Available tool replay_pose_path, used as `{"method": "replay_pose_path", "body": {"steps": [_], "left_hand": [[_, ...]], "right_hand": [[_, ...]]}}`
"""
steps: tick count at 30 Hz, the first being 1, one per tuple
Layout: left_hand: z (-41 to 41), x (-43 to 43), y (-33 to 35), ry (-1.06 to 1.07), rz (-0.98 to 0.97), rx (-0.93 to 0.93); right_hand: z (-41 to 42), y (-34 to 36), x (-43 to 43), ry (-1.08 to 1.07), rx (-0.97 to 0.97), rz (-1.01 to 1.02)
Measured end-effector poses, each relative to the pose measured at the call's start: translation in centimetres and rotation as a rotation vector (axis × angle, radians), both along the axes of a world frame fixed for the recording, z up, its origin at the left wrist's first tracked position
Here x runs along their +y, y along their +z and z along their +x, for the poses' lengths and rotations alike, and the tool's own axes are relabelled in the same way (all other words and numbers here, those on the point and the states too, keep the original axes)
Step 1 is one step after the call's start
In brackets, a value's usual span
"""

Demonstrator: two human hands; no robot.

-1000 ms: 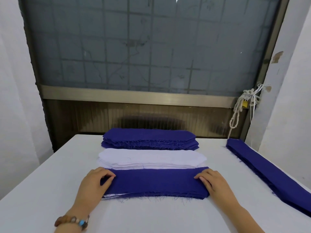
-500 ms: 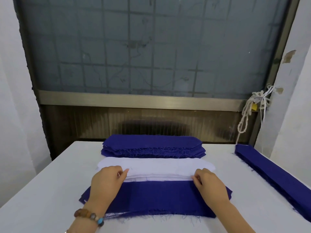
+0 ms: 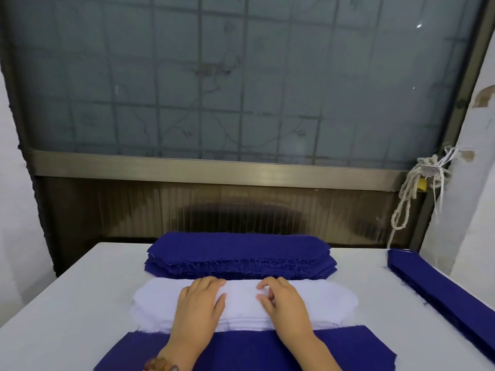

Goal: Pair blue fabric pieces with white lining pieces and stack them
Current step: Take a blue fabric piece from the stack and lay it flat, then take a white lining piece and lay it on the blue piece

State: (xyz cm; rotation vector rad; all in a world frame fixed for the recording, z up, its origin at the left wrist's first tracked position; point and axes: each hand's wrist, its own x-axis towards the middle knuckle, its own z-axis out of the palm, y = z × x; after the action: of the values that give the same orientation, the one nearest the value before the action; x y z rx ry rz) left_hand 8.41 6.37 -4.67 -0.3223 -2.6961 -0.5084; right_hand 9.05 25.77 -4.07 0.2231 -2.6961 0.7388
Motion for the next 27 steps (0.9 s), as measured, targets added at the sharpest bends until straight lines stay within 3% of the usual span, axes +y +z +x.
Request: {"method": "replay_pose_path", "body": {"steps": [17, 27], "left_hand": [[0.1, 0.0, 0.4, -0.003, -0.043, 0.014], [0.8, 0.0, 1.4, -0.112, 0.029, 0.224]], "right_hand": [[-0.1, -1.0, 0.4, 0.044, 0.051, 0.007], [-0.1, -1.1, 0.1, -0.014, 0.041, -0.002]]}}
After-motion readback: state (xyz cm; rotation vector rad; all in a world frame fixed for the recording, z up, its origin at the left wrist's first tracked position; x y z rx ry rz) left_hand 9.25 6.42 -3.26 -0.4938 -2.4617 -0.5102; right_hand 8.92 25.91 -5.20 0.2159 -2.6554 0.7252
